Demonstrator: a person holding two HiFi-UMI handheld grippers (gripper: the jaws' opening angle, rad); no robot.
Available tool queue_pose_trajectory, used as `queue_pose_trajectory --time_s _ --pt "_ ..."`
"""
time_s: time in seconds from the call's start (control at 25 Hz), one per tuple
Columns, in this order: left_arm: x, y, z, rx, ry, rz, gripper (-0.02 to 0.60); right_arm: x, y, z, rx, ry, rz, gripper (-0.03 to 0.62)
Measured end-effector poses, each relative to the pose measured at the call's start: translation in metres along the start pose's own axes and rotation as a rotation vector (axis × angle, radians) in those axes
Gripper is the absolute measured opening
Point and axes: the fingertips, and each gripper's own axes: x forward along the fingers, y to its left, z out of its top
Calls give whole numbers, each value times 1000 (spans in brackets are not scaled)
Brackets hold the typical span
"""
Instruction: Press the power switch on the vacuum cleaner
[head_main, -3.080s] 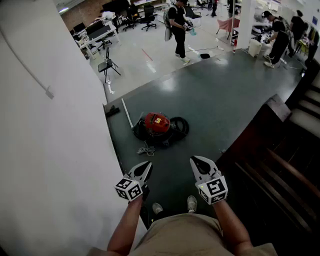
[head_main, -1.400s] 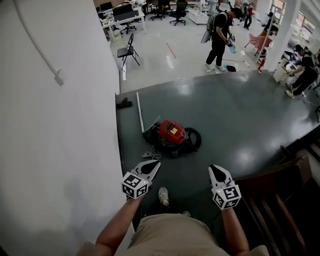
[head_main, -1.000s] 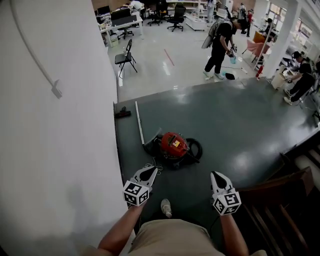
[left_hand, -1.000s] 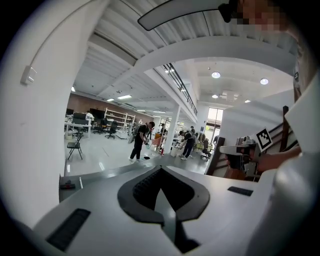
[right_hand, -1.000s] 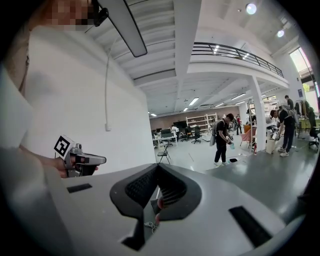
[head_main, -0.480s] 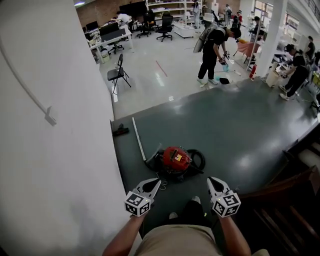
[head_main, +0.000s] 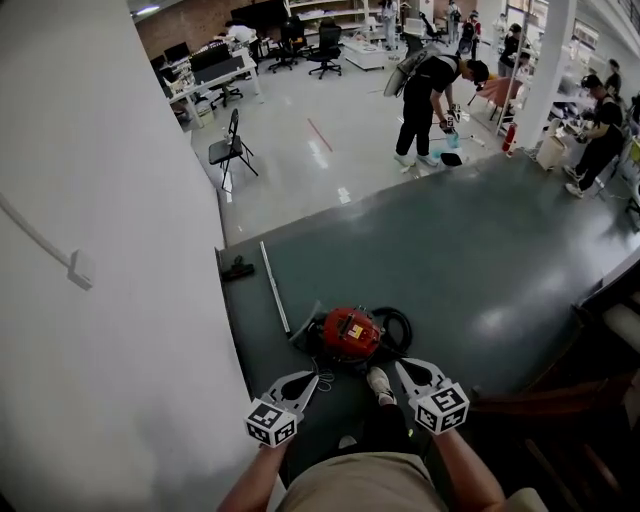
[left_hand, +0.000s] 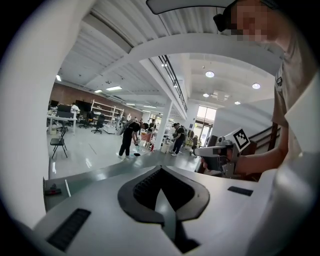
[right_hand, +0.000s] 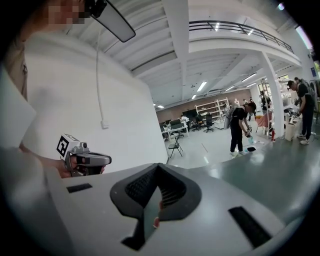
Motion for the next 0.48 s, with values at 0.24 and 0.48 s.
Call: queue_pose_trajectory --time_s 0.24,0.48 --pt "70 46 0 -43 48 65 2 55 -74 21 -56 65 10 8" --pt "148 83 -5 -52 109 90 2 123 -142 -4 -97 192 51 8"
